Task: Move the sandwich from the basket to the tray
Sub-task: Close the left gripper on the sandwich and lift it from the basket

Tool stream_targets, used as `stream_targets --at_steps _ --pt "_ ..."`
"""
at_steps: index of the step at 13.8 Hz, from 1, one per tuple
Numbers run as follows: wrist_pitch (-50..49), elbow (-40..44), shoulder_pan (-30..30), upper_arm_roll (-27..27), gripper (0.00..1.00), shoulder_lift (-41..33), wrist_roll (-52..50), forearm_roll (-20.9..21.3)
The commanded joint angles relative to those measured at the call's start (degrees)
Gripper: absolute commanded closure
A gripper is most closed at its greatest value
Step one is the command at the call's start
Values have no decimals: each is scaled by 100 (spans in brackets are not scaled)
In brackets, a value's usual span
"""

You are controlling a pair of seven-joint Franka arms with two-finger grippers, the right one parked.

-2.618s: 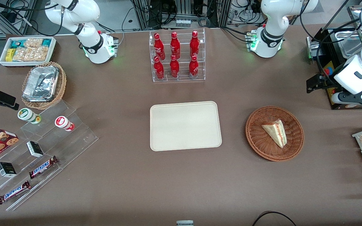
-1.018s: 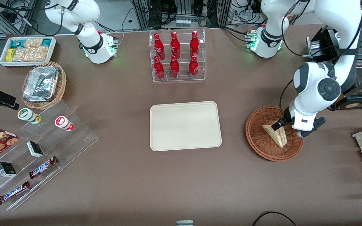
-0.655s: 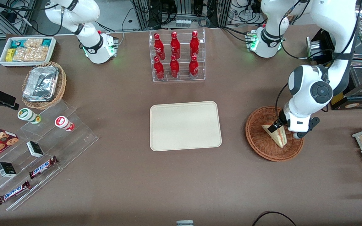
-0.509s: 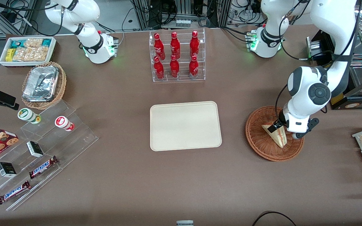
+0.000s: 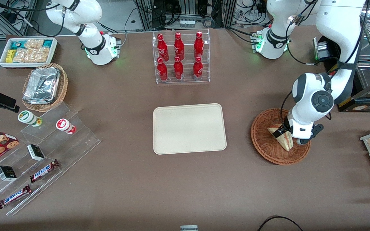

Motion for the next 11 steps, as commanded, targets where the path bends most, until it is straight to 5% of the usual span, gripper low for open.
stream_targets --at_steps 1,3,4,5,11 --pt "136 93 18 4 2 142 -173 144" --pt "180 67 27 12 40 212 -269 136" --pt "198 49 27 12 78 221 -304 135" --pt "172 49 27 12 100 204 -305 135" --pt "-669 311 -17 4 100 -51 -208 153"
